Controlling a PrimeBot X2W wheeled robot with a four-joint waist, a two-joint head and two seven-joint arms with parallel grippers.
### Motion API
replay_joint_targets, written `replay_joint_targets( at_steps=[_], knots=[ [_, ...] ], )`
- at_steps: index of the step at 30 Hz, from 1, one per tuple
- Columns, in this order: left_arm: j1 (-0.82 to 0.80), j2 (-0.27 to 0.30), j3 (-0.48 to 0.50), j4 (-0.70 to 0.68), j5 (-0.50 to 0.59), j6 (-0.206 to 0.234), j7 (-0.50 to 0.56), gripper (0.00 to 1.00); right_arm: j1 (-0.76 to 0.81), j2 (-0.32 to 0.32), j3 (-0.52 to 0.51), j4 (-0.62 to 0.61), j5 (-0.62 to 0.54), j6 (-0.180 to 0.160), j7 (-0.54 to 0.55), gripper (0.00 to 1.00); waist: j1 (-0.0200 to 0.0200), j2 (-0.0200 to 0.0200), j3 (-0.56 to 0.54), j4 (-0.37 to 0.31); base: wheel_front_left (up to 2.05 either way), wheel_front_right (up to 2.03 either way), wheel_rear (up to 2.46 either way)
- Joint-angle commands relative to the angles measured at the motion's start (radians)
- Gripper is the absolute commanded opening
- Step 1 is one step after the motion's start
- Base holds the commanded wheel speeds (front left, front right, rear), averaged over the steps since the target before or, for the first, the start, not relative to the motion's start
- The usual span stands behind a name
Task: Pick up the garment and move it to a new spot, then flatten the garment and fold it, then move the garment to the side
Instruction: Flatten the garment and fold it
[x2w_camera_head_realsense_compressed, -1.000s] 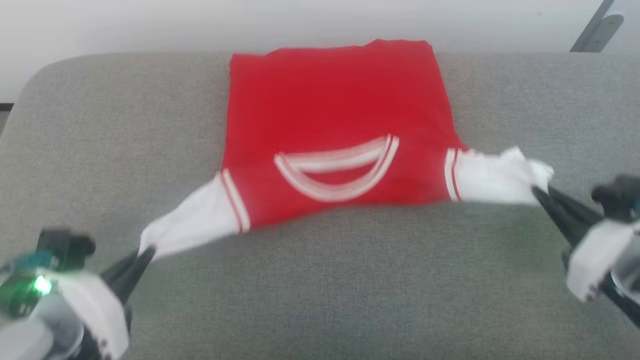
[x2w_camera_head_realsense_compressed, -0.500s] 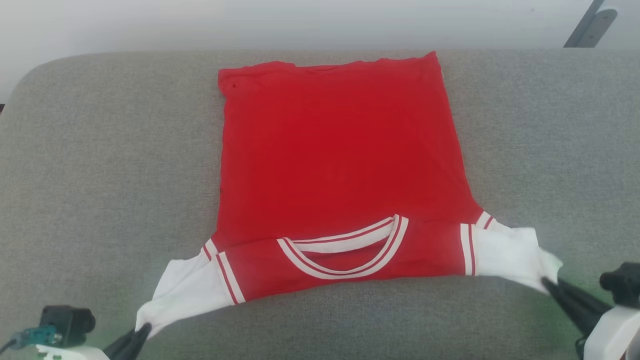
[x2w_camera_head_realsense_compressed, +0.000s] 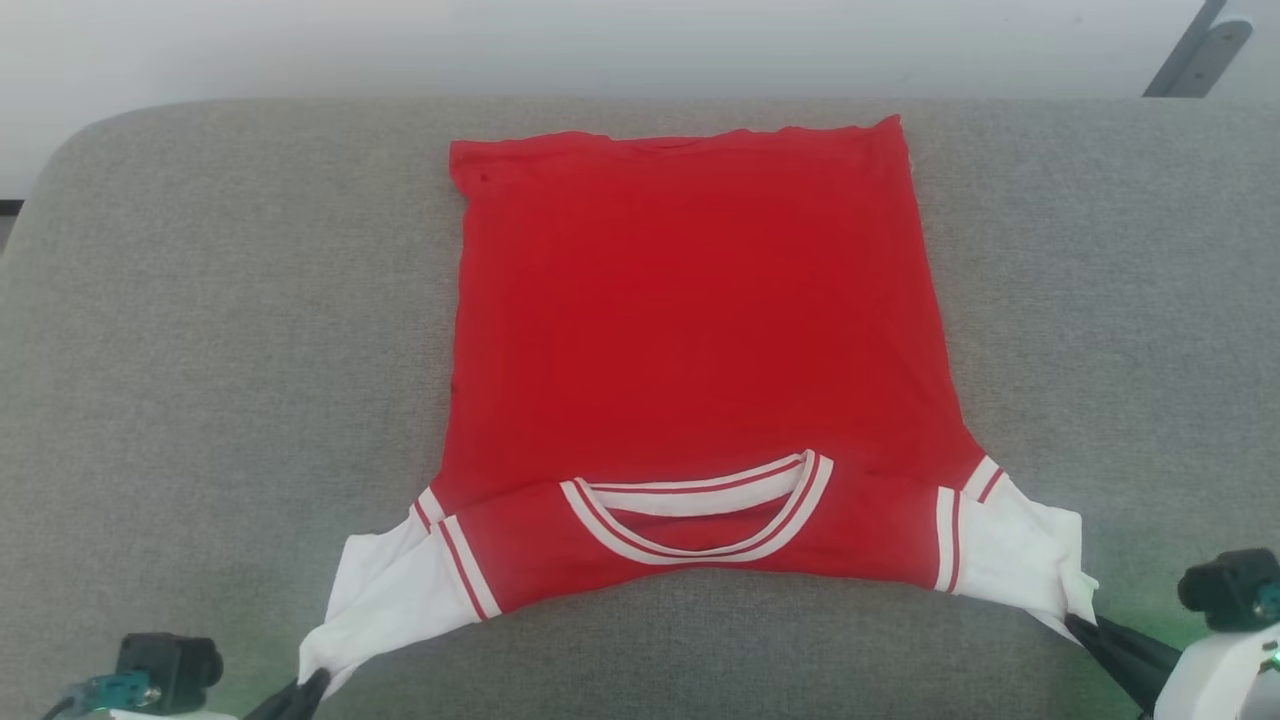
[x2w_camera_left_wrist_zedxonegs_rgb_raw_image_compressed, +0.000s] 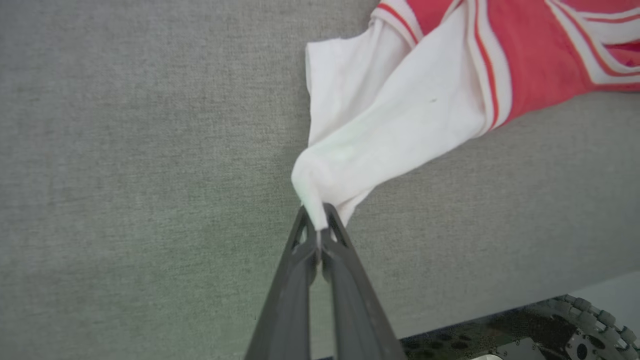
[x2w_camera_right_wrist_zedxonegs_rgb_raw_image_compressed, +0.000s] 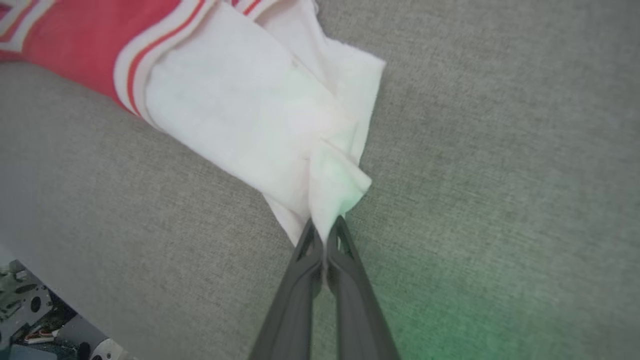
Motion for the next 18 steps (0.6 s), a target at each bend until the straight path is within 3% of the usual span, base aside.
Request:
replay_joint_targets(
  at_steps=[1, 8, 13, 18],
  knots=[
    [0.004, -0.008, -0.003, 0.003, -0.001, 0.006, -0.004, 0.0, 0.02, 0.017, -0.012, 0.017, 0.028, -0.002, 0.03, 1.0, 0.0, 0.0, 0.0, 0.003, 0.0, 0.0, 0.0],
    [-0.031, -0.031, -0.006, -0.009, 0.027, -0.001, 0.0, 0.0, -0.026, 0.018, -0.147, -0.109, 0.077, -0.001, 0.11, 1.0, 0.0, 0.0, 0.01, 0.027, 0.0, 0.0, 0.0],
    [-0.065, -0.059, -0.01, -0.017, 0.054, -0.007, 0.002, 0.0, -0.108, 0.019, -0.261, -0.185, -0.006, -0.001, 0.164, 1.0, 0.0, 0.0, 0.028, 0.054, 0.0, 0.0, 0.0],
    [-0.097, -0.086, -0.018, -0.013, 0.078, -0.015, 0.009, 0.0, -0.236, 0.085, -0.319, -0.178, -0.112, -0.001, 0.201, 1.0, 0.0, 0.0, 0.054, 0.084, 0.0, 0.0, 0.0]
  ],
)
